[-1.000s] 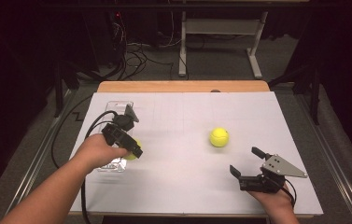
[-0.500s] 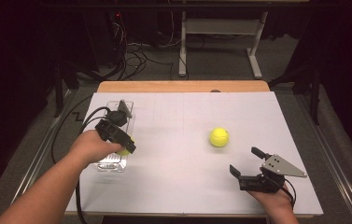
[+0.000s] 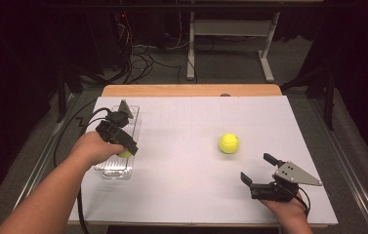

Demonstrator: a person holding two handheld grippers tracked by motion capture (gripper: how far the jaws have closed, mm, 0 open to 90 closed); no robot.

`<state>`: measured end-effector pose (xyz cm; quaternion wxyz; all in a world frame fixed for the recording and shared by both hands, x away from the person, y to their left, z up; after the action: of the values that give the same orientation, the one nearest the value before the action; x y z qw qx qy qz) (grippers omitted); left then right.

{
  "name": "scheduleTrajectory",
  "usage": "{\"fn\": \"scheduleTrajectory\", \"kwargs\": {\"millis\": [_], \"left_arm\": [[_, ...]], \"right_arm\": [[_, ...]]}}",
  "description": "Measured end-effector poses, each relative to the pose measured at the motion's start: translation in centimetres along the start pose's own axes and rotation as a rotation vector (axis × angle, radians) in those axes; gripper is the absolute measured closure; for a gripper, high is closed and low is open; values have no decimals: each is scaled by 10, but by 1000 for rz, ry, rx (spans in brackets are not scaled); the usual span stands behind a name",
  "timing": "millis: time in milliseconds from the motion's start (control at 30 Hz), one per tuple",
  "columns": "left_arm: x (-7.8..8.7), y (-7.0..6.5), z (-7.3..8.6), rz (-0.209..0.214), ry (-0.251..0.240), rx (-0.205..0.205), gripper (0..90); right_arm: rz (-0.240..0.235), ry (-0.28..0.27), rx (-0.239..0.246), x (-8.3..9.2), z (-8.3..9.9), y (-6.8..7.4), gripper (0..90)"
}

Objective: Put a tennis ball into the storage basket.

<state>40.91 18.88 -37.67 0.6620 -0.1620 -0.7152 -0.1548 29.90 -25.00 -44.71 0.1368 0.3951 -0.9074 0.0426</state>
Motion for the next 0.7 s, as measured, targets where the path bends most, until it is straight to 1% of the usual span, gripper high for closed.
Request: {"fn": "scheduleTrajectory", "kwargs": {"millis": [67,167,400,433,500,600,700], "left_arm": [[-1,3,-1,-12,-2,9,261],[-3,6,-4,-16,1,23,260],[-3,6,-8,-12,12,27,260],[-3,6,-9,-18,14,24,261],[0,6,-11,-22,17,25,261],[6,6,-15,-17,4,35,261],[11,6,-19,-35,-1,34,261]], "right_arm": [[-1,0,-1,0,0,1,2],[-4,3,1,-1,0,1,2],[-7,0,2,0,0,1,2],[-8,-1,2,0,0,1,2],[-8,-2,0,0,0,1,2],[-8,-4,3,0,-1,1,2],[-9,-7,4,0,-1,1,2]]}}
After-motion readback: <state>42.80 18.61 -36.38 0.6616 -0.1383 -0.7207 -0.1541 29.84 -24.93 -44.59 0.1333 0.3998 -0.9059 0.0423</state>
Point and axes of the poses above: each handheld gripper's, and its own axes: x roughly backward along the jaws, z roughly out of its underside, y roughly to its left, the point moved 3 cm from there along -x, roughly forward along the jaws, and after that the axes turned 10 degrees about -z, right-handed, at the moved point
